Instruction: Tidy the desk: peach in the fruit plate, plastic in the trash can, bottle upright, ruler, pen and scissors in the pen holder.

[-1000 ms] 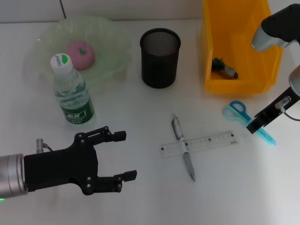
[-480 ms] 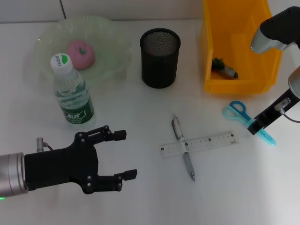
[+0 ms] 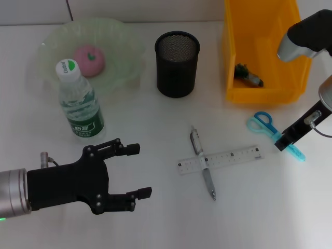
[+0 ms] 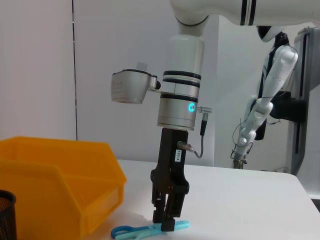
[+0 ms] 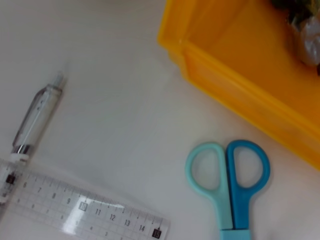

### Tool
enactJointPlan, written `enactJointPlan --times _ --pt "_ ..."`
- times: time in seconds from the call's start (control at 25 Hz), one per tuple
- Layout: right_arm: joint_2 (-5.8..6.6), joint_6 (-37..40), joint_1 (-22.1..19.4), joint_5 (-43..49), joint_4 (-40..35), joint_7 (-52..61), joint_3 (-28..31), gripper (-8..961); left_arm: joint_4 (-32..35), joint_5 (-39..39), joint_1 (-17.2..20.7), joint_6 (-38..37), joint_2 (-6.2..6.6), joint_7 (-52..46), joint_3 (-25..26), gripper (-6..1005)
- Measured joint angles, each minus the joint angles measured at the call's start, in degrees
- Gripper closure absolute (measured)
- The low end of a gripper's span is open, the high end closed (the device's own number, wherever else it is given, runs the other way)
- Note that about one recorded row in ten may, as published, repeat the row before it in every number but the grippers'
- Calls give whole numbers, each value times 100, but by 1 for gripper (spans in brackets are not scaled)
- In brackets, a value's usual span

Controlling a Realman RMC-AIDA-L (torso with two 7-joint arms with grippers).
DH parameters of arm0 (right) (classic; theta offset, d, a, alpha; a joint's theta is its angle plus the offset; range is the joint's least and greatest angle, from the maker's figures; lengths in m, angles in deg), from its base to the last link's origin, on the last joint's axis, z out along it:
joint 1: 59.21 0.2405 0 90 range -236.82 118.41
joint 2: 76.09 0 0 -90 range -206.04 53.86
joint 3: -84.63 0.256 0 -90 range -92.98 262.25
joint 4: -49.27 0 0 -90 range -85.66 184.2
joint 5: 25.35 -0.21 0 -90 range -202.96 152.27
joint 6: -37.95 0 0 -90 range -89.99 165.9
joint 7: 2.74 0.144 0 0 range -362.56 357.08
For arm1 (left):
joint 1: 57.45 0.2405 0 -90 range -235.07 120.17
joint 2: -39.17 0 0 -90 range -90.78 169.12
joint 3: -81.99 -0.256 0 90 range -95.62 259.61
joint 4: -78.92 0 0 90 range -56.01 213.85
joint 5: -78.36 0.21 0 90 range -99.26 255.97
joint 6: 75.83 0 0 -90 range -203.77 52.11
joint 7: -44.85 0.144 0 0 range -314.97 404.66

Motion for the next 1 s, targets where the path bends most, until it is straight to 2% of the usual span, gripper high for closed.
enactJointPlan --times 0.72,0.92,1.0 --pt "0 -141 -12 -17 107 7 -110 758 -112 1 5 23 0 80 0 138" --pt "-4 -144 -27 -46 91 2 -110 756 -114 -3 4 30 5 80 5 138" --pt "-13 1 -88 -188 -133 -27 -94 756 -115 -4 4 32 6 80 3 138"
